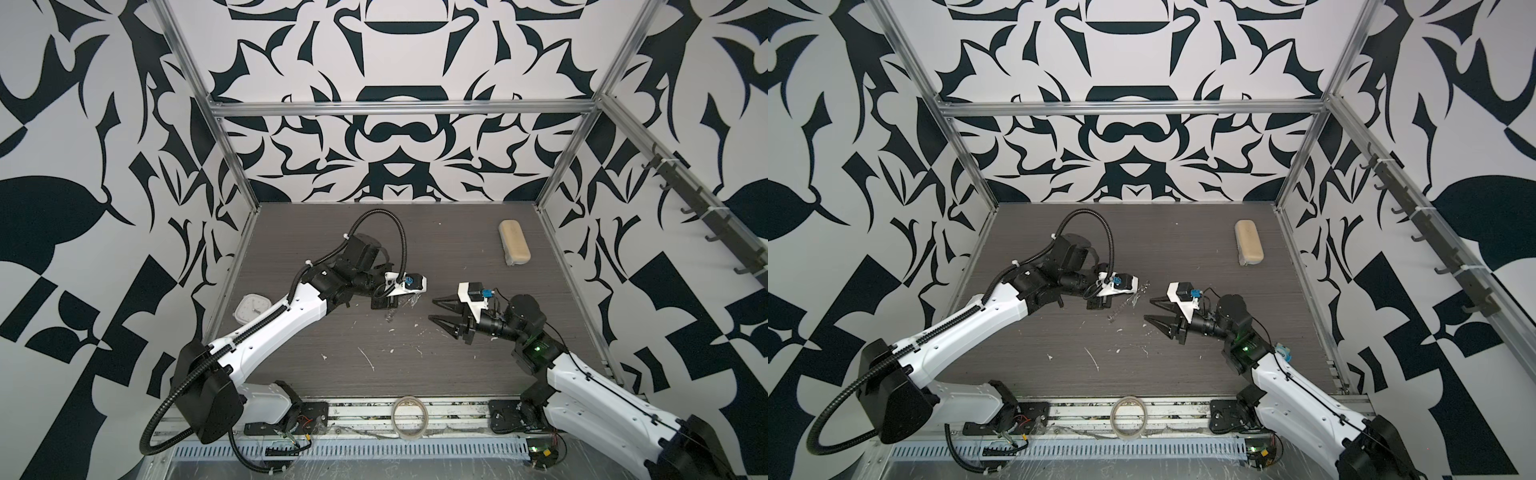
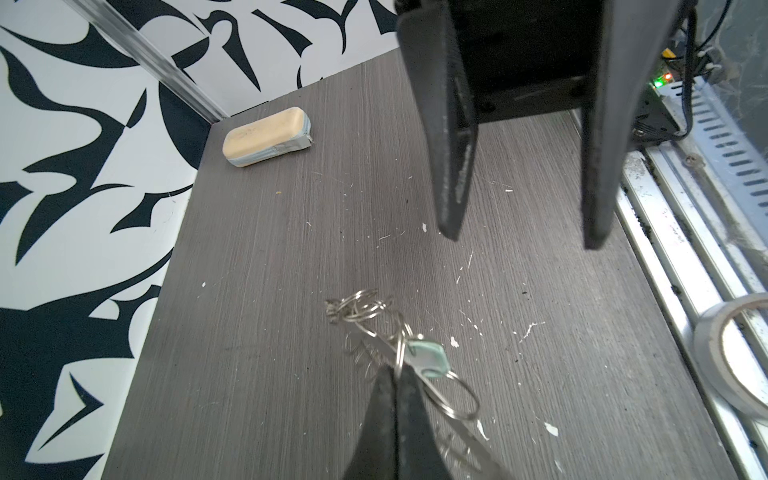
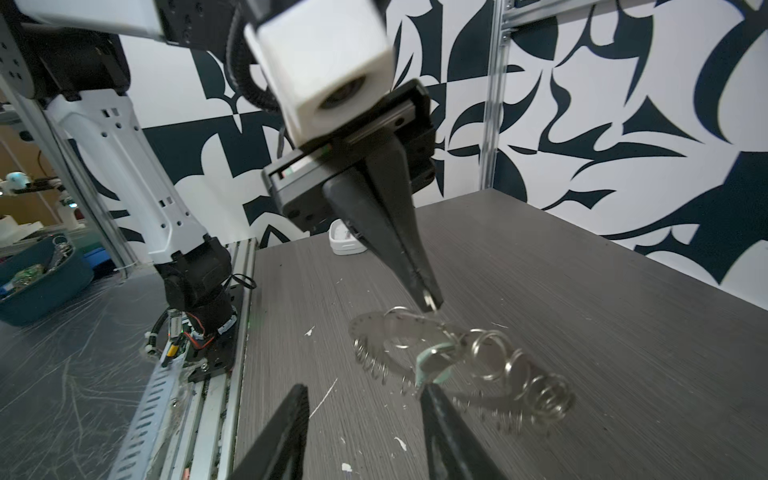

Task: Remove the keys from the keyring
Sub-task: 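Lift the plate edge with the left gripper while the right reaches for the ring, then grasp the split ring holding the green-tagged key with the right gripper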

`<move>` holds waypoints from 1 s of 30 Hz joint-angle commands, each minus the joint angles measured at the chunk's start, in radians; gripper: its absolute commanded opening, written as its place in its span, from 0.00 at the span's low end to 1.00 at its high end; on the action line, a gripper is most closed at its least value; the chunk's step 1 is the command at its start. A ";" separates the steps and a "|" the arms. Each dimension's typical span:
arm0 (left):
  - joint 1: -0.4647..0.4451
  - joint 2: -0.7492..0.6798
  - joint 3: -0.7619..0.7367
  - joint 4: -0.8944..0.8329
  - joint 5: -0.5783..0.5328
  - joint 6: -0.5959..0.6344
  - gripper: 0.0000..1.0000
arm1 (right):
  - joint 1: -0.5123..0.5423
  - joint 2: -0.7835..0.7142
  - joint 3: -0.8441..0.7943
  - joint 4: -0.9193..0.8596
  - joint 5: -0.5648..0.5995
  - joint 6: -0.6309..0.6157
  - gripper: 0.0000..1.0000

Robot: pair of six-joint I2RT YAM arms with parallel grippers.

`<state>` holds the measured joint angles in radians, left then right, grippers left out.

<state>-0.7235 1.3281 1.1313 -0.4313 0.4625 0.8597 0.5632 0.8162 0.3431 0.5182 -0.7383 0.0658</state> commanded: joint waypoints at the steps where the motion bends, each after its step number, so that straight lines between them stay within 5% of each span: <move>1: 0.009 -0.042 0.027 0.003 0.033 -0.042 0.00 | 0.015 0.031 0.059 0.004 0.013 -0.047 0.45; 9: 0.016 -0.046 0.018 0.012 0.041 -0.049 0.00 | 0.024 0.117 0.059 0.139 0.025 -0.075 0.37; 30: 0.016 -0.111 -0.005 0.008 0.044 -0.060 0.00 | 0.048 0.164 0.106 0.167 0.129 -0.206 0.29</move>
<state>-0.7116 1.2480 1.1313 -0.4313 0.4732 0.8036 0.6044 0.9775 0.4088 0.6174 -0.6289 -0.1246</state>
